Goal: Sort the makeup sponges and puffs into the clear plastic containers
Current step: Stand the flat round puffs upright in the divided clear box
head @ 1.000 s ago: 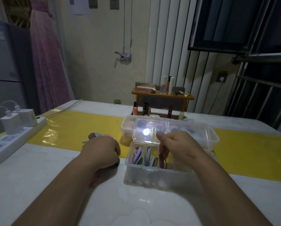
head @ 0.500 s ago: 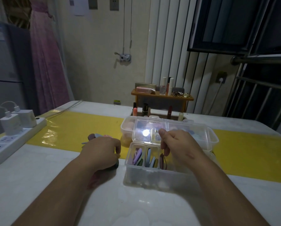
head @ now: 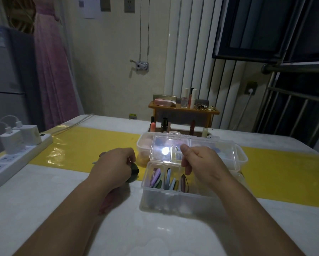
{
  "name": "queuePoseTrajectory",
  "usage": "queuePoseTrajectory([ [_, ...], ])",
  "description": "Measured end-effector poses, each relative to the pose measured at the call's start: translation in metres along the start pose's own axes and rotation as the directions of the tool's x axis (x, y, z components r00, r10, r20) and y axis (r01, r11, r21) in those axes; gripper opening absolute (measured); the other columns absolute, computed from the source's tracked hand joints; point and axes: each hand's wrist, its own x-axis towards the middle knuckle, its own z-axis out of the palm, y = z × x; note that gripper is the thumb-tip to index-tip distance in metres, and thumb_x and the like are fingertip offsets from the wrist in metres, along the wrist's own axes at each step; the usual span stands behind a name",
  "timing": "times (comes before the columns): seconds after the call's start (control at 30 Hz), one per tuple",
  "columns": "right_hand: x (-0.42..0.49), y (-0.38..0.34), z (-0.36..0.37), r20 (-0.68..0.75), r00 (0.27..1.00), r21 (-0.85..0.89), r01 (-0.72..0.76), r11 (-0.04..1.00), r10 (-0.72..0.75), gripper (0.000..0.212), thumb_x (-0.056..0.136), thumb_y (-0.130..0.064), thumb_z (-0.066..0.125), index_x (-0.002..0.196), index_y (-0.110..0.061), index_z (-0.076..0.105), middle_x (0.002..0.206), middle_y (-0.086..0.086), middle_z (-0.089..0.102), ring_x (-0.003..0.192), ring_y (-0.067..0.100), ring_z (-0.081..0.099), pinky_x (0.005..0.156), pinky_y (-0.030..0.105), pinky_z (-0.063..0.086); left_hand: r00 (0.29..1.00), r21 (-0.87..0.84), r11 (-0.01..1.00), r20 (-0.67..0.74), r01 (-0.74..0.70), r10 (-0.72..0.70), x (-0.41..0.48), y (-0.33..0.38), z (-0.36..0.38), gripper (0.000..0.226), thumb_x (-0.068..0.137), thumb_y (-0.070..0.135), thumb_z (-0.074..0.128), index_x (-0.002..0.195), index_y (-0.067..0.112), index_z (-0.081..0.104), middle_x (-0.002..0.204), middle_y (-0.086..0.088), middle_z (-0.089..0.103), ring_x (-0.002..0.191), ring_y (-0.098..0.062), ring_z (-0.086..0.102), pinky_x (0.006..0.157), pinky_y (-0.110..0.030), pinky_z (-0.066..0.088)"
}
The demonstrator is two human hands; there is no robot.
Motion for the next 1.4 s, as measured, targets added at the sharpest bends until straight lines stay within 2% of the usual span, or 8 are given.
queuePoseTrajectory([
  [0.27,-0.001,-0.002,0.0,0.022,1.0,0.029,-0.018,0.999,0.017,0.055,0.1,-0.051,0.036,0.071,-0.016,0.066,0.068,0.003,0.067,0.074,0.021,0.063,0.085,0.046,0.052,0.987,-0.199,0.98,-0.162,-0.017,-0.016,0.002,0.004,-0.004,0.03,0.075,-0.006,0.05,0.075,0.024,0.053,0.082,-0.002,0.051,0.079,-0.024,0.047,0.063,-0.034,0.033],
  [0.5,0.0,0.001,0.0,0.035,0.999,-0.016,0.037,0.999,-0.036,0.018,0.093,-0.037,0.06,0.083,-0.024,0.066,0.077,-0.004,0.065,0.078,0.015,0.062,0.079,0.045,0.056,0.935,-0.251,0.957,-0.351,-0.147,0.052,-0.002,0.012,-0.003,0.016,0.08,0.001,0.057,0.085,0.012,0.066,0.08,0.001,0.056,0.078,-0.02,0.052,0.063,-0.024,0.039],
  [0.67,0.0,0.0,0.001,0.09,0.992,-0.044,0.092,0.995,-0.088,0.007,0.094,-0.032,0.062,0.101,-0.032,0.062,0.089,-0.018,0.06,0.08,0.007,0.058,0.078,0.032,0.056,0.896,-0.349,0.914,-0.442,-0.204,0.031,-0.008,0.02,-0.004,0.015,0.074,0.017,0.055,0.08,0.022,0.068,0.066,0.018,0.055,0.064,-0.018,0.055,0.059,-0.04,0.05],
  [0.83,0.0,-0.002,0.002,0.17,0.978,-0.038,0.13,0.991,-0.122,0.02,0.098,-0.031,0.056,0.114,-0.043,0.055,0.102,-0.028,0.057,0.091,0.005,0.059,0.082,0.028,0.055,0.952,-0.633,0.767,-0.287,-0.102,-0.109,-0.007,0.026,-0.001,0.011,0.078,0.026,0.067,0.081,0.034,0.074,0.058,0.008,0.06,0.06,-0.031,0.059,0.063,-0.053,0.056],
  [1.0,-0.001,-0.004,0.002,0.19,0.969,0.067,0.148,0.987,-0.158,0.03,0.101,-0.027,0.051,0.107,-0.056,0.052,0.112,-0.022,0.062,0.103,-0.003,0.057,0.084,0.02,0.048,0.979,-0.703,0.706,-0.191,-0.083,-0.076,-0.009,0.037,0.003,0.029,0.087,0.0,0.066,0.077,0.027,0.071,0.056,0.02,0.061,0.052,-0.002,0.047,0.051,-0.014,0.04],
  [1.07,-0.001,-0.004,0.002,0.194,0.967,0.073,0.157,0.985,-0.168,0.033,0.101,-0.026,0.052,0.103,-0.058,0.054,0.109,-0.027,0.061,0.103,-0.006,0.056,0.082,0.017,0.046,0.983,-0.742,0.667,-0.162,-0.066,-0.082,-0.008,0.039,0.005,0.028,0.087,-0.001,0.066,0.078,0.024,0.071,0.056,0.021,0.061,0.053,0.001,0.049,0.051,-0.01,0.038],
  [1.23,0.0,-0.003,0.0,0.161,0.972,0.107,0.156,0.982,-0.172,0.031,0.099,-0.023,0.055,0.097,-0.053,0.063,0.099,-0.034,0.059,0.096,-0.019,0.052,0.079,0.011,0.041,0.987,-0.798,0.599,-0.146,-0.073,-0.074,-0.009,0.041,0.007,0.029,0.087,0.001,0.068,0.075,0.027,0.073,0.066,0.012,0.067,0.064,-0.001,0.056,0.058,-0.012,0.044],
  [1.4,0.0,-0.001,0.001,0.078,0.98,0.107,0.173,0.979,-0.182,0.028,0.097,-0.022,0.059,0.093,-0.049,0.066,0.092,-0.023,0.065,0.09,-0.003,0.056,0.076,0.021,0.046,0.993,-0.802,0.593,-0.117,-0.078,-0.027,-0.01,0.041,0.008,0.029,0.088,0.001,0.067,0.08,0.029,0.073,0.069,0.009,0.066,0.067,-0.009,0.056,0.06,-0.018,0.046],
])
